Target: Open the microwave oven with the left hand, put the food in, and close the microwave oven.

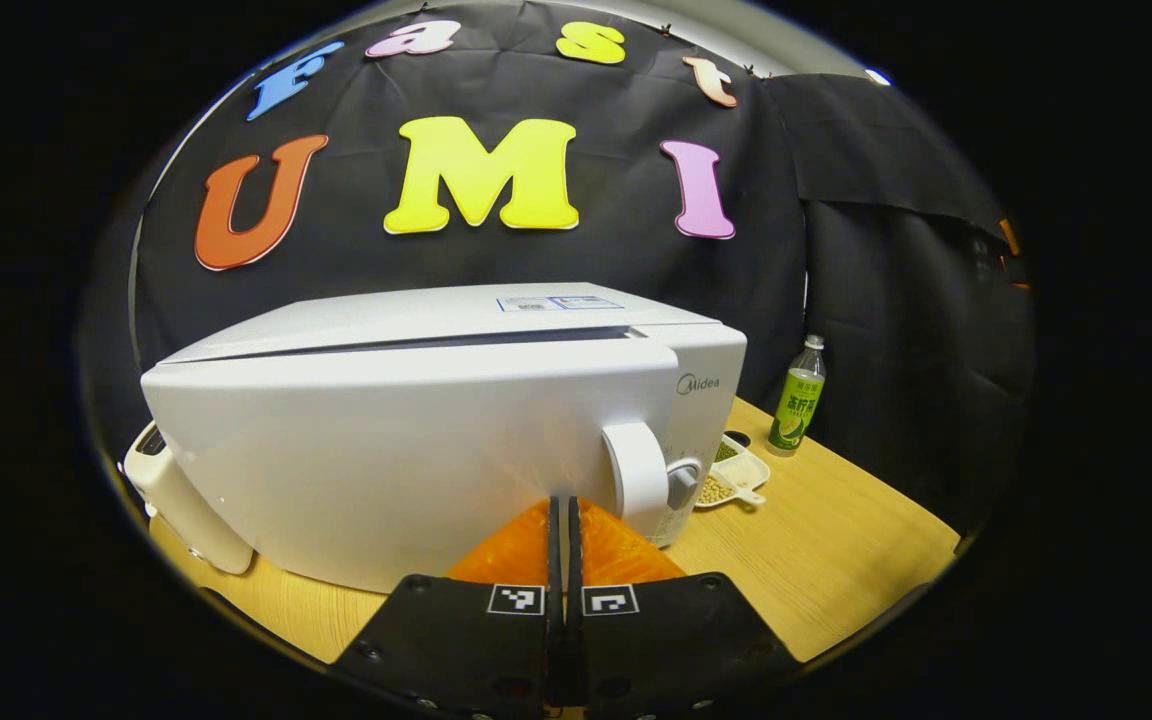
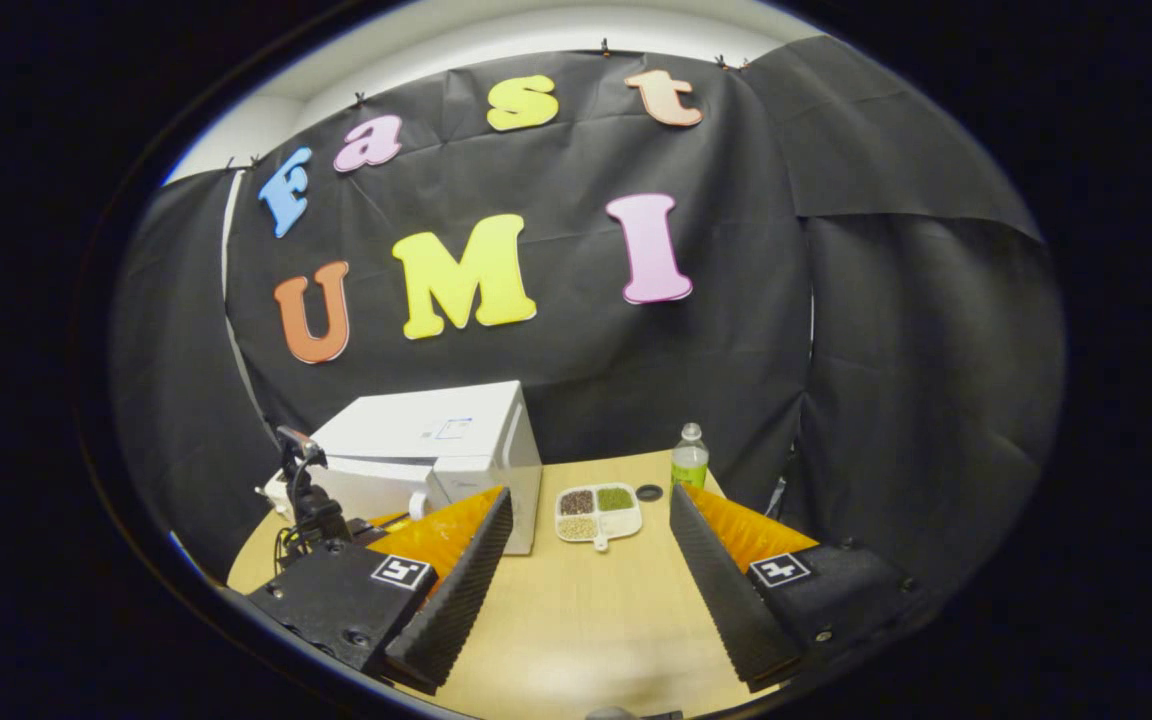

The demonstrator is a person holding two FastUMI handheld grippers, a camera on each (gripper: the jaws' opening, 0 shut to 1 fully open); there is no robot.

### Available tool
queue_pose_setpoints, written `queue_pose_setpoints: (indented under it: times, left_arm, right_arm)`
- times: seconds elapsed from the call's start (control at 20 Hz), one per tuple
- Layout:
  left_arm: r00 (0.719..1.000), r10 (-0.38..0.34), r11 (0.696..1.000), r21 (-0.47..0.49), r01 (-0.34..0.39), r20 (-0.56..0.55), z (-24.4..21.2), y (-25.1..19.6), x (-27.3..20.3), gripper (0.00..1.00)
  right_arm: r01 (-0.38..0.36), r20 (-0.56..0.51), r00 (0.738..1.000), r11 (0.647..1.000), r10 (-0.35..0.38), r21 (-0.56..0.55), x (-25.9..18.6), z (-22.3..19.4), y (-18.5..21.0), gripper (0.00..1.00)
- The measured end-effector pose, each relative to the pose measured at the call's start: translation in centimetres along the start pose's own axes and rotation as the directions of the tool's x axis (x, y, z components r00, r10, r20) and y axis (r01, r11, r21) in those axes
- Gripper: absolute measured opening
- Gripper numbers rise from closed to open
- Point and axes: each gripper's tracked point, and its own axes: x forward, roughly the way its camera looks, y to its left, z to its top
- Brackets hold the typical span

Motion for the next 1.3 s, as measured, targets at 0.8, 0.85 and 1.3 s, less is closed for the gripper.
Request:
queue_pose_setpoints:
  times: [0.8, 0.85, 1.3]
  left_arm:
    - [1.0, 0.012, 1.0, -0.017, -0.012, -0.017, 0.1, 0.2, 0.7, 0.0]
    - [1.0, 0.012, 1.0, -0.021, -0.013, -0.018, 0.1, 0.2, 0.8, 0.0]
    - [0.996, 0.084, 0.996, 0.006, -0.084, -0.027, 0.4, 0.2, -1.3, 0.0]
  right_arm:
    - [-0.009, 0.005, 1.0, 1.0, 0.009, -0.015, -0.5, 0.3, 1.1, 1.0]
    - [-0.009, 0.006, 1.0, 1.0, 0.009, -0.018, -0.7, 0.3, 1.2, 1.0]
    - [-0.014, 0.059, 0.998, 0.998, 0.018, -0.066, -3.7, 1.7, 2.9, 1.0]
